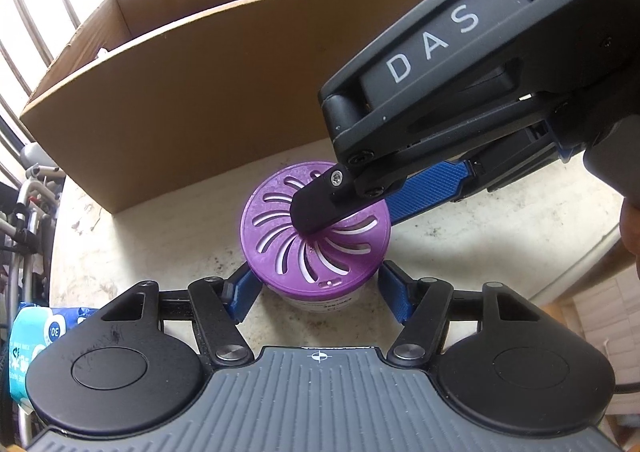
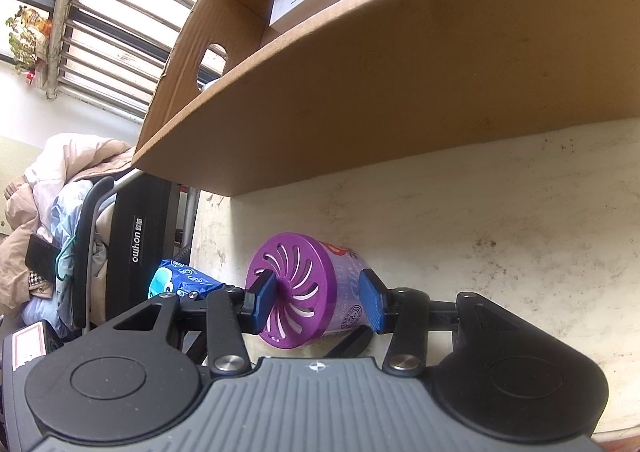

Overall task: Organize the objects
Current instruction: 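Lift the purple canister off the table with the right gripper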

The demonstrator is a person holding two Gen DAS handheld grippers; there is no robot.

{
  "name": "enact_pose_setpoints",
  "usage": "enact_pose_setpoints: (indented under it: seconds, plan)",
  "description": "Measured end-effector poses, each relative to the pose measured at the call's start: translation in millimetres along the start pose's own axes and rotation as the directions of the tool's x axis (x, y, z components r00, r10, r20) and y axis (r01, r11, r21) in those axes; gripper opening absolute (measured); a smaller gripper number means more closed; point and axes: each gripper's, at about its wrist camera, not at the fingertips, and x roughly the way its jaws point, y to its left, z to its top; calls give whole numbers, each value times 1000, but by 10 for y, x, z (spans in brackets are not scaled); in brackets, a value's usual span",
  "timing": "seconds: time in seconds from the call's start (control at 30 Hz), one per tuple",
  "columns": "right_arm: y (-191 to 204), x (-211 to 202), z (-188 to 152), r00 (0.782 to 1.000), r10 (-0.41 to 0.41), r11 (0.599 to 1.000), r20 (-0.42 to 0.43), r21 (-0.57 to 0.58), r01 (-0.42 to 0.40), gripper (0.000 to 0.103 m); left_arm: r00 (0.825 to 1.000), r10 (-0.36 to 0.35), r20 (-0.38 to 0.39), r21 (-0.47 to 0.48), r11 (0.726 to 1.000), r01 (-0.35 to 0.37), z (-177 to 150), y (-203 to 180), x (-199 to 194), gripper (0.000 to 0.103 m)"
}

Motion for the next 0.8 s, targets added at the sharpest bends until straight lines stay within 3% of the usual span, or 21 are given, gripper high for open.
enact_pose_setpoints:
  seconds: [0.8]
  plan:
    - [114,84,-37,999,-17,1000,-36,2,18,50,1000,-25,1,-27,999,25,-46,74,-32,65]
